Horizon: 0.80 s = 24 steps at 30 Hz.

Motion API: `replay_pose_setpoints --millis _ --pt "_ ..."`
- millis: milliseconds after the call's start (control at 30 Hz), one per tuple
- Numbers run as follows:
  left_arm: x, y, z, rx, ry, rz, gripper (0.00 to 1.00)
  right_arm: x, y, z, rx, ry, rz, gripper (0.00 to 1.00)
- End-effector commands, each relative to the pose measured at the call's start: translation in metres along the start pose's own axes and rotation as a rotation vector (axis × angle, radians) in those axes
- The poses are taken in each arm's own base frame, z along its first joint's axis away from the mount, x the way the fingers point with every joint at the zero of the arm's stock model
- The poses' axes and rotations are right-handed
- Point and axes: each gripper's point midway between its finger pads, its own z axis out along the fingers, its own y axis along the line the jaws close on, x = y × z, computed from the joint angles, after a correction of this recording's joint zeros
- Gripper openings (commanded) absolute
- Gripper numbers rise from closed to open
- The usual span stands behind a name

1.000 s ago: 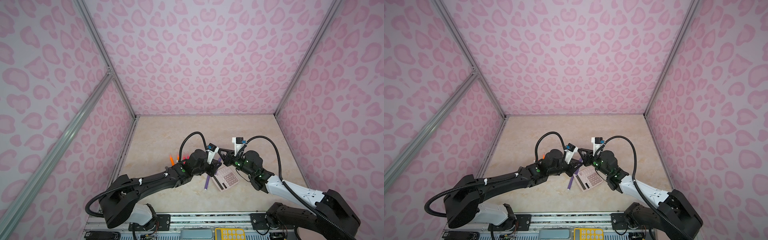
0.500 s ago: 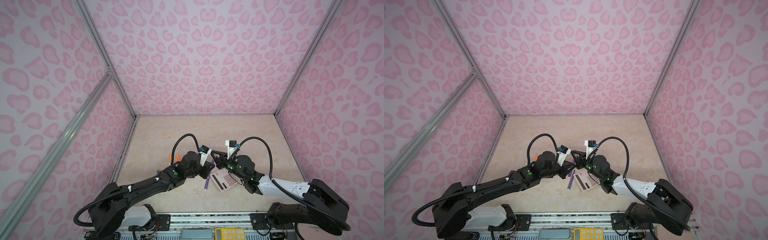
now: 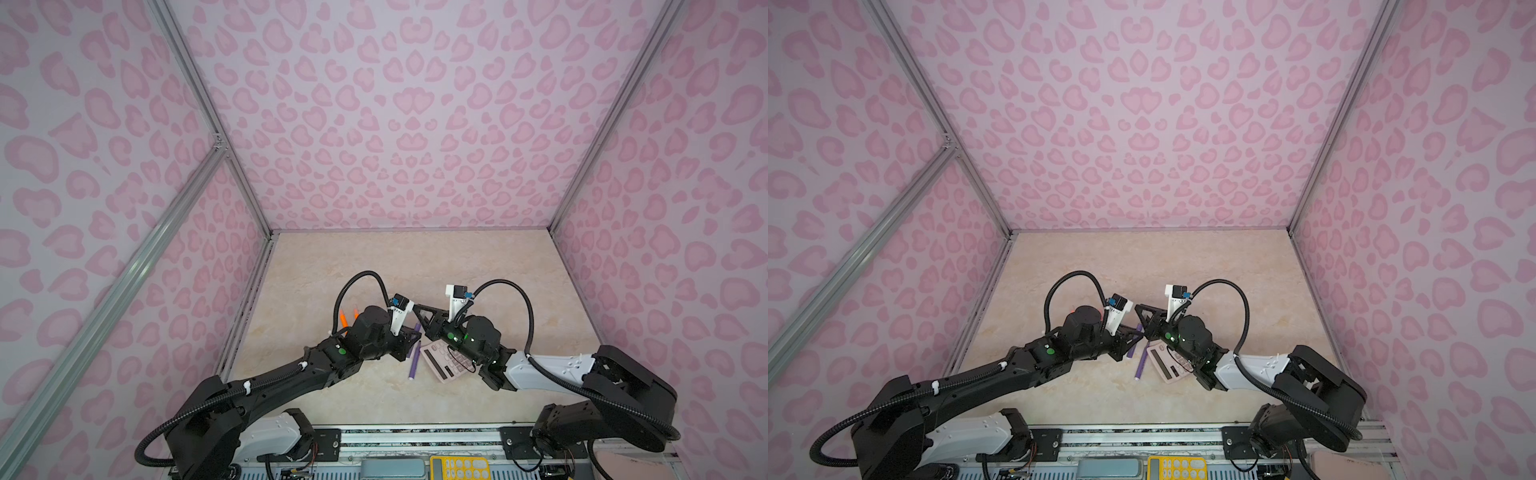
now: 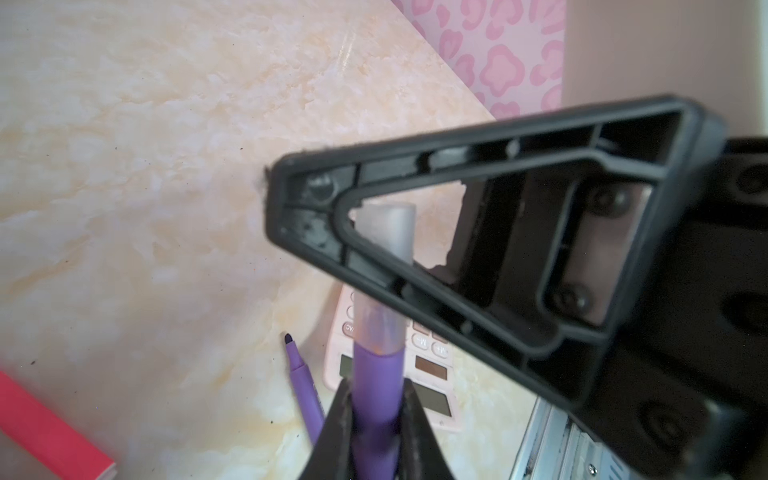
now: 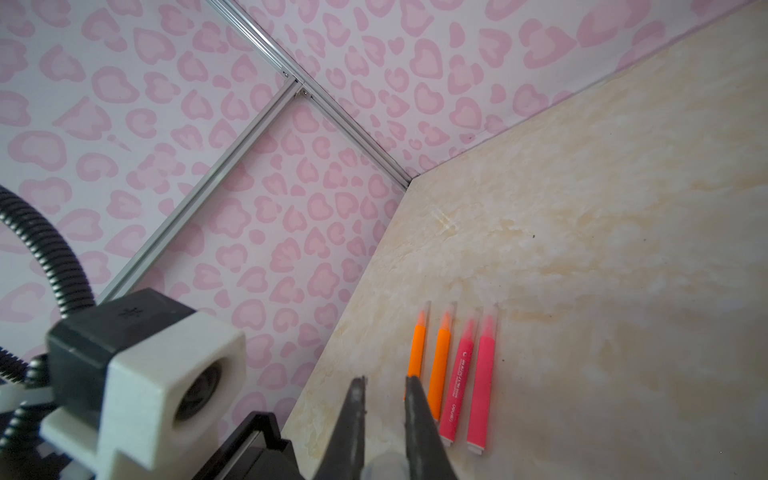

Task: Insert the pens into the pen caps
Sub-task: 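Press the right gripper down on the capped purple marker while the left holds, then lay the capped purple marker by the row with the left while the right withdraws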

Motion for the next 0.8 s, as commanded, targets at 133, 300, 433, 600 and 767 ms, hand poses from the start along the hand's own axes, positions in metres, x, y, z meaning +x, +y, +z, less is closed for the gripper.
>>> replay_pose_setpoints --millis 133,300,433,600,767 --pt "-0.068 0.022 -0.016 -0.148 -0.301 -0.031 0.04 0.056 -0.004 -0.005 0.048 0.182 0.028 0.0" --pt "-0.069 0.024 -0.017 -0.165 -0.302 -0.039 0.04 0.066 -0.004 -0.01 0.113 0.177 -0.01 0.0" --pt "-0.069 0.026 -0.018 -0.173 -0.304 -0.042 0.04 0.068 -0.003 -0.013 0.127 0.17 -0.02 0.0" --pt "-0.068 0.027 -0.017 -0.173 -0.303 -0.045 0.04 0.062 -0.004 -0.016 0.135 0.147 -0.042 0.0" --pt "-0.067 0.031 -0.014 -0.194 -0.287 -0.061 0.04 0.052 -0.008 -0.019 0.166 0.126 -0.073 0.0"
